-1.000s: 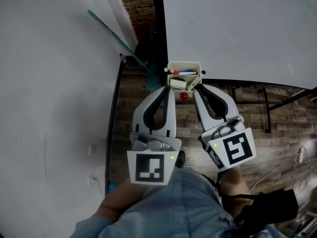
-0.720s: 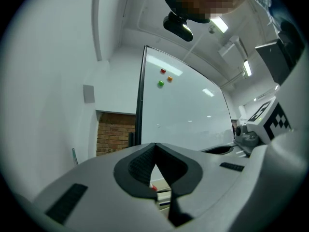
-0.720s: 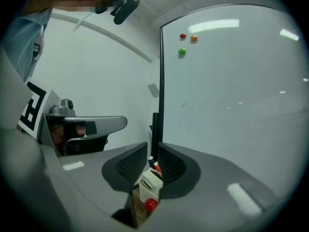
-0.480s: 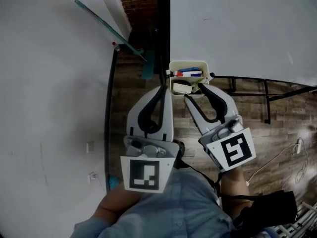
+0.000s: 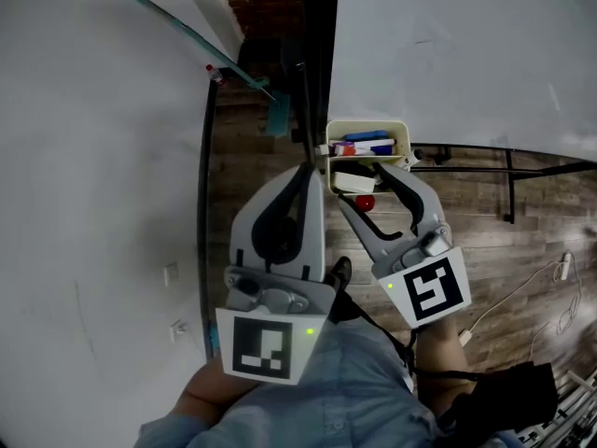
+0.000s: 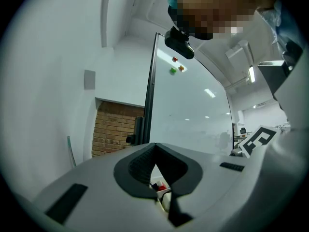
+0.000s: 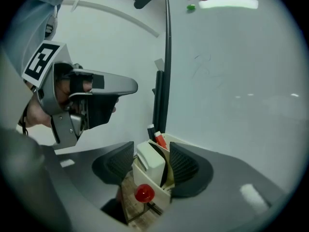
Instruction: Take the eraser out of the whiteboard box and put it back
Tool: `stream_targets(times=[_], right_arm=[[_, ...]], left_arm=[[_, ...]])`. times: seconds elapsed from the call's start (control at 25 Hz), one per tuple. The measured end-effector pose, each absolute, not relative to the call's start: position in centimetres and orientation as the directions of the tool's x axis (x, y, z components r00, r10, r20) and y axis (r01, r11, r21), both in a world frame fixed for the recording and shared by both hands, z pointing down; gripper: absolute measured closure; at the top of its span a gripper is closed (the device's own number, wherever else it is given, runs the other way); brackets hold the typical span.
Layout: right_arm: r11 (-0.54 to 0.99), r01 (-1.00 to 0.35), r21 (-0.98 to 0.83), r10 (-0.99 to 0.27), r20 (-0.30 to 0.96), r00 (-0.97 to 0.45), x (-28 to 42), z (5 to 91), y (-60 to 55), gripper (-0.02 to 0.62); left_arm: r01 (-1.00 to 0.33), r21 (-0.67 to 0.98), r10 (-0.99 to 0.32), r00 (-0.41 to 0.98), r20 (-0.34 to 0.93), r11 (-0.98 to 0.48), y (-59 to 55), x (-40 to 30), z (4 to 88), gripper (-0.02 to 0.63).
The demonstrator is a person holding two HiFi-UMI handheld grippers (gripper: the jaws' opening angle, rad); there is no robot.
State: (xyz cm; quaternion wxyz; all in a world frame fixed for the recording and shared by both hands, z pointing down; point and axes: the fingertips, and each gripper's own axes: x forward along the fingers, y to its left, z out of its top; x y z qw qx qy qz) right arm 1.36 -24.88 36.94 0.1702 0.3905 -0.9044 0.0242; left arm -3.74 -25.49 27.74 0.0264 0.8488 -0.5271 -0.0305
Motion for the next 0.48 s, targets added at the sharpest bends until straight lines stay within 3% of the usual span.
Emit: stream_targets(times=[0.48], right_arm=[[0.711,-0.685,0.158,-0.677,0.417,-0.607,0.8,39.5,-25.5,0.38]], left_arm=[[-0.884,0.094,-0.887,0.462,0.013,-0.459,-27.4,-3.8,29.5,0.601]])
